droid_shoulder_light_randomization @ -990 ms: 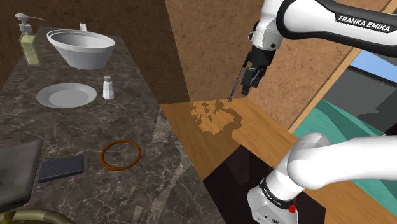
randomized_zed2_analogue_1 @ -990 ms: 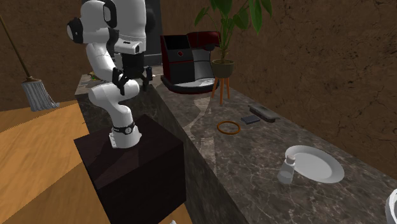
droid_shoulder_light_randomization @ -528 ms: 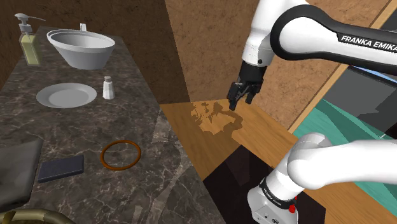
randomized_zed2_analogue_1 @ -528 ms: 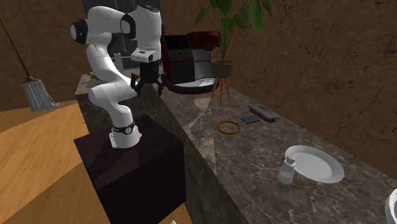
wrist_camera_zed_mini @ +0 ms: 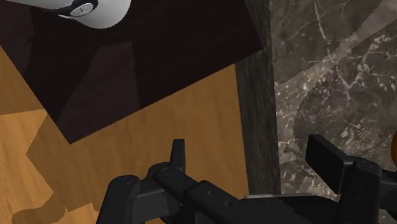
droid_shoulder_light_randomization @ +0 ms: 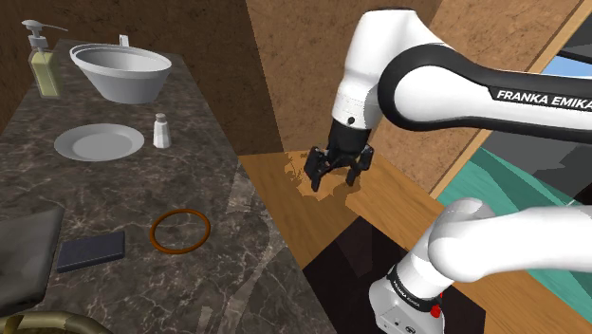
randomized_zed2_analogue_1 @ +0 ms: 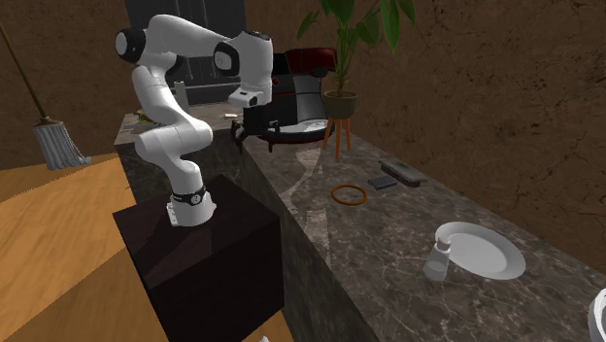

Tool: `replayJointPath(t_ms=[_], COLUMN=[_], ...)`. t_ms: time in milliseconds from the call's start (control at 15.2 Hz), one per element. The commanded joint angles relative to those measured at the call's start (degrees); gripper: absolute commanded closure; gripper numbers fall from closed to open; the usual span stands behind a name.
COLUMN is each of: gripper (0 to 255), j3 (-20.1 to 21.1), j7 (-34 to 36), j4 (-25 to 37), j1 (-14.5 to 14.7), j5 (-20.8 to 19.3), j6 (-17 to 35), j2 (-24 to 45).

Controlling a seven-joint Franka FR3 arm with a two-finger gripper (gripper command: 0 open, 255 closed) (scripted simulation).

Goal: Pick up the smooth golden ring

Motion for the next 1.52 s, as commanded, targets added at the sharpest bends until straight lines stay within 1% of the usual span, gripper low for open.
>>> replayJointPath(t_ms=[0,264,462,660,858,990,1056,1122,1188,1254,1320,1386,1452], gripper=[0,0,0,0,0,0,0,0,0,0,0,0,0], j3=[3.56,10.92,16.76,23.13,30.26,35.76,38.87,42.13,45.03,45.84,44.56,41.25,39.01], j7=[5.87,16.79,25.16,33.99,43.91,51.76,56.36,61.79,68.45,75.86,82.14,86.42,87.01], j4=[0.38,2.13,4.44,7.50,11.21,13.99,15.48,17.04,18.74,20.67,22.80,24.97,25.61], j1=[-0.57,-2.70,-5.34,-9.13,-14.18,-18.44,-20.92,-23.46,-25.48,-25.26,-23.08,-19.21,-16.98], j5=[2.52,6.13,7.39,6.94,3.90,-0.40,-3.66,-8.19,-14.58,-22.20,-28.53,-32.25,-32.35], j6=[2.50,8.09,12.62,17.27,21.97,25.01,26.46,27.77,28.74,28.98,28.65,28.36,28.46], j2=[1.99,7.26,12.35,18.38,25.65,31.64,35.25,39.65,45.28,51.72,57.16,60.66,60.98])
